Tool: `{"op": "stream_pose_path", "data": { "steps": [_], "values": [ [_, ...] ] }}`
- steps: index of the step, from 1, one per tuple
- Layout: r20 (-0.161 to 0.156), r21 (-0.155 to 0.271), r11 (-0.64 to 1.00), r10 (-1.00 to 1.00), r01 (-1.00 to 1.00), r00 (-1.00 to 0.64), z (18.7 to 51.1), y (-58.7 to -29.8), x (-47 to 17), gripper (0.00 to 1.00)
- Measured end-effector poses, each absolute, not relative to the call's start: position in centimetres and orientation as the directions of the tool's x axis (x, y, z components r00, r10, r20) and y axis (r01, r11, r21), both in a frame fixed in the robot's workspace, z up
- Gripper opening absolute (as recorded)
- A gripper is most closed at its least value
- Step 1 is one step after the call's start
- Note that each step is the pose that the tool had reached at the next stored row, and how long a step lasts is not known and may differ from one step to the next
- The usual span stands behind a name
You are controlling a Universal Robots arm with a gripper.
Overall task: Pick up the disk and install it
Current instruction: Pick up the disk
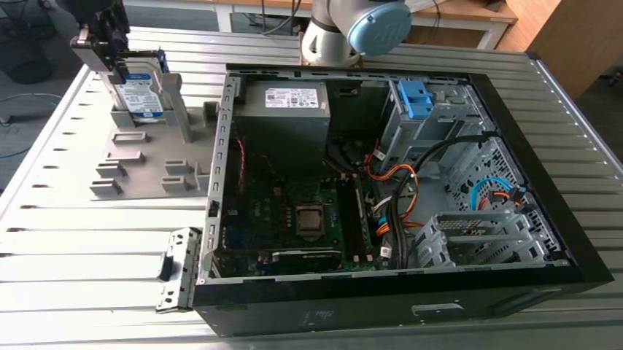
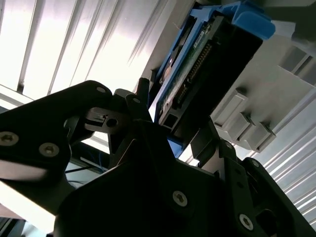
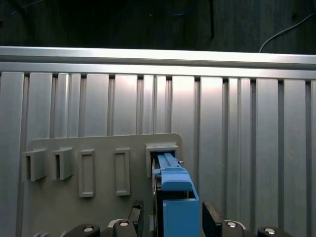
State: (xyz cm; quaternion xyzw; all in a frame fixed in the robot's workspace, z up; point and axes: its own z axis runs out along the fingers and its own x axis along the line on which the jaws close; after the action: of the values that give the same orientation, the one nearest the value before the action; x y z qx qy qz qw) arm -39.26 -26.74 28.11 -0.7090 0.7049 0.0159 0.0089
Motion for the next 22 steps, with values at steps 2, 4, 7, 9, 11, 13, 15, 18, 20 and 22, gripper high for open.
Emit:
{"op": "stream_pose_path", "data": {
  "steps": [2,4,7,9,11,13,15,18,20,22],
  "values": [
    [-0.035,0.01,-0.006,-0.999,-1.0,0.006,27.83,-26.73,-39.26,0.59],
    [-0.035,0.01,-0.006,-0.999,-1.0,0.006,27.68,-26.74,-39.26,0.59],
    [-0.035,0.01,-0.006,-0.999,-1.0,0.006,27.68,-26.74,-39.26,0.59],
    [-0.035,0.01,-0.006,-0.999,-1.0,0.006,27.67,-26.73,-39.26,0.59],
    [-0.035,0.01,-0.006,-0.999,-1.0,0.006,27.67,-26.74,-39.26,0.59],
    [-0.035,0.01,-0.006,-0.999,-1.0,0.006,27.67,-26.73,-39.26,0.57],
    [-0.035,0.01,-0.006,-0.999,-1.0,0.006,27.67,-26.73,-39.26,0.45],
    [-0.035,0.01,-0.006,-0.999,-1.0,0.006,27.68,-26.74,-39.26,0.36],
    [-0.035,0.01,-0.006,-0.999,-1.0,0.006,27.67,-26.73,-39.26,0.36],
    [-0.035,0.01,-0.006,-0.999,-1.0,0.006,27.67,-26.73,-39.26,0.36]
  ]
}}
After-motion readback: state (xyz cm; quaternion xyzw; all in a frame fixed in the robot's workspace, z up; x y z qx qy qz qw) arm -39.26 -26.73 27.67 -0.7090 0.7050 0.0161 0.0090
